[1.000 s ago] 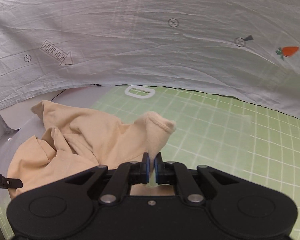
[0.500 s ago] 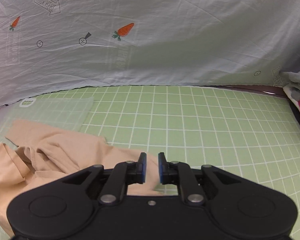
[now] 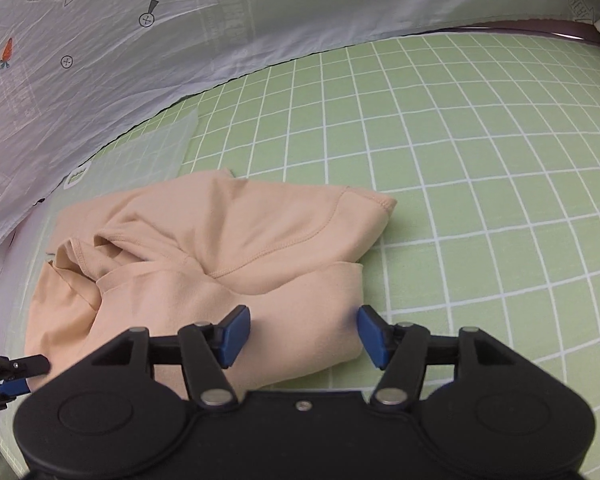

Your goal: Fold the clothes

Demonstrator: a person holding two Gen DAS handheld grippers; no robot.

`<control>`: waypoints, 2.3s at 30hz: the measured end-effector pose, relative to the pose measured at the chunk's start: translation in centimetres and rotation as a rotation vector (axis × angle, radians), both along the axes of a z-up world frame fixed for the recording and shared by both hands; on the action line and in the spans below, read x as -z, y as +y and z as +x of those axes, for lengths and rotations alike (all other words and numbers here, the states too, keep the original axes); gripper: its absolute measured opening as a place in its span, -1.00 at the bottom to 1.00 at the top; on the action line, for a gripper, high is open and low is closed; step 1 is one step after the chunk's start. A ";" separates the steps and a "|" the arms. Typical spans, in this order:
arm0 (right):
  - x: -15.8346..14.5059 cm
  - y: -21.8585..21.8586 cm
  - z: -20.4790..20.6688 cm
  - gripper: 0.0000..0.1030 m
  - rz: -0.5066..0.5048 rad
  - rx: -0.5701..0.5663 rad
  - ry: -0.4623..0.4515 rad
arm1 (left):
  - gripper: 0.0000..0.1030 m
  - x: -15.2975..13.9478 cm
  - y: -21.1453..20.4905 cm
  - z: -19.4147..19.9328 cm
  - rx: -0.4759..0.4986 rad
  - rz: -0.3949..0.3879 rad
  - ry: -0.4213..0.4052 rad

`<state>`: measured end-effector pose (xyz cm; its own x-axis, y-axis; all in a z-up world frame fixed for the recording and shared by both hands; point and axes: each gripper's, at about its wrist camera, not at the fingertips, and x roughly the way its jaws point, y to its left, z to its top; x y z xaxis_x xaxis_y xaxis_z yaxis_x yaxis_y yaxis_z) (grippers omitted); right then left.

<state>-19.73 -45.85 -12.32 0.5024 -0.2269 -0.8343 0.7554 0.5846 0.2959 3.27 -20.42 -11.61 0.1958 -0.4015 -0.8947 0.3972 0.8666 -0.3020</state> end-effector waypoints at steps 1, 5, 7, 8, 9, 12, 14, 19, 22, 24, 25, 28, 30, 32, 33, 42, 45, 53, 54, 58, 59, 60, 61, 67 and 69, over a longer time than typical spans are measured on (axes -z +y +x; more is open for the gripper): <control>0.3 -0.2 0.2 -0.05 0.010 0.009 -0.001 | -0.22 0.4 -0.4 0.3 0.010 0.006 0.015; 0.8 -0.4 0.9 -0.70 0.020 0.013 -0.013 | -0.62 1.4 -2.9 1.6 0.059 0.009 0.034; 1.0 -0.6 1.9 -0.87 -0.003 -0.004 -0.001 | -0.70 1.6 -4.5 2.3 0.089 0.002 0.029; 1.0 -0.8 2.3 -0.87 -0.013 -0.009 0.005 | -0.71 1.7 -5.3 2.6 0.103 -0.001 0.026; 1.0 -1.1 2.8 -0.88 -0.023 -0.010 0.010 | -0.72 1.7 -6.1 2.9 0.118 -0.004 0.024; 0.7 -2.5 4.4 -0.88 -0.076 -0.016 0.029 | -0.73 2.0 -8.5 3.9 0.161 -0.013 0.016; 0.4 -4.8 5.5 -0.89 -0.125 -0.008 0.040 | -0.73 2.1 -10.2 4.7 0.190 -0.021 0.004; -2.3 -10.2 6.7 -0.89 -0.227 0.067 -0.007 | -0.76 -0.1 -14.0 6.1 0.228 -0.049 -0.129; -4.9 -10.3 5.6 -0.89 -0.303 0.061 -0.051 | -0.76 -2.6 -13.3 5.4 0.243 -0.094 -0.191; -6.2 -9.0 4.0 -0.89 -0.338 0.053 -0.069 | -0.76 -3.7 -11.3 4.7 0.241 -0.117 -0.204; -6.7 -8.1 3.1 -0.89 -0.351 0.048 -0.074 | -0.76 -4.3 -10.7 3.9 0.240 -0.125 -0.204; -7.0 -4.6 0.3 -0.89 -0.380 0.016 -0.064 | -0.75 -5.3 -8.2 0.8 0.248 -0.122 -0.201; -6.4 -2.1 -1.7 -0.89 -0.378 -0.011 -0.034 | -0.73 -4.8 -6.8 -1.2 0.256 -0.098 -0.180; -4.7 -0.2 -3.4 -0.89 -0.328 -0.024 0.018 | -0.67 -3.7 -5.3 -2.6 0.252 -0.057 -0.135; -4.0 0.4 -4.0 -0.88 -0.296 -0.025 0.041 | -0.64 -3.1 -4.6 -3.2 0.245 -0.033 -0.113; -4.8 2.4 -6.0 -0.27 -0.303 0.036 0.037 | -0.19 -4.7 0.0 -3.1 0.151 -0.046 -0.160; -4.9 1.6 -5.1 -0.20 -0.303 0.051 0.020 | 0.01 -5.4 0.6 -1.8 0.107 -0.060 -0.184; -2.3 -1.0 -2.2 -0.08 -0.244 0.131 0.121 | 0.02 -3.0 -1.5 2.6 0.077 -0.090 -0.106; -2.0 -1.2 -2.2 0.02 -0.239 0.145 0.136 | 0.02 -2.6 -2.2 2.9 0.093 -0.087 -0.098; -0.7 -1.8 -3.4 0.10 -0.171 0.209 0.162 | -0.02 -1.1 -4.7 3.5 0.156 -0.066 -0.079; -0.4 -1.8 -3.7 0.10 -0.157 0.215 0.163 | -0.03 -0.8 -5.0 3.4 0.169 -0.072 -0.079; -0.3 -1.7 -4.0 0.07 -0.146 0.216 0.156 | -0.35 -0.6 -5.2 3.2 0.175 -0.076 -0.082; -0.2 -1.6 -4.4 -0.05 -0.134 0.215 0.144 | -0.90 -0.5 -5.3 3.0 0.181 -0.080 -0.085; -1.7 -0.4 -5.9 -0.88 -0.140 0.184 0.030 | -0.90 -2.5 -2.6 1.3 0.131 -0.161 -0.150; -2.6 0.5 -6.3 -0.88 -0.169 0.169 0.012 | -0.90 -3.5 -1.2 0.2 0.114 -0.168 -0.176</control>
<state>-26.01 -45.37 -9.75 0.4353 -0.4441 -0.7831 0.8498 0.4899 0.1946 3.49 -21.60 -8.09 0.2877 -0.5699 -0.7697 0.5481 0.7570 -0.3557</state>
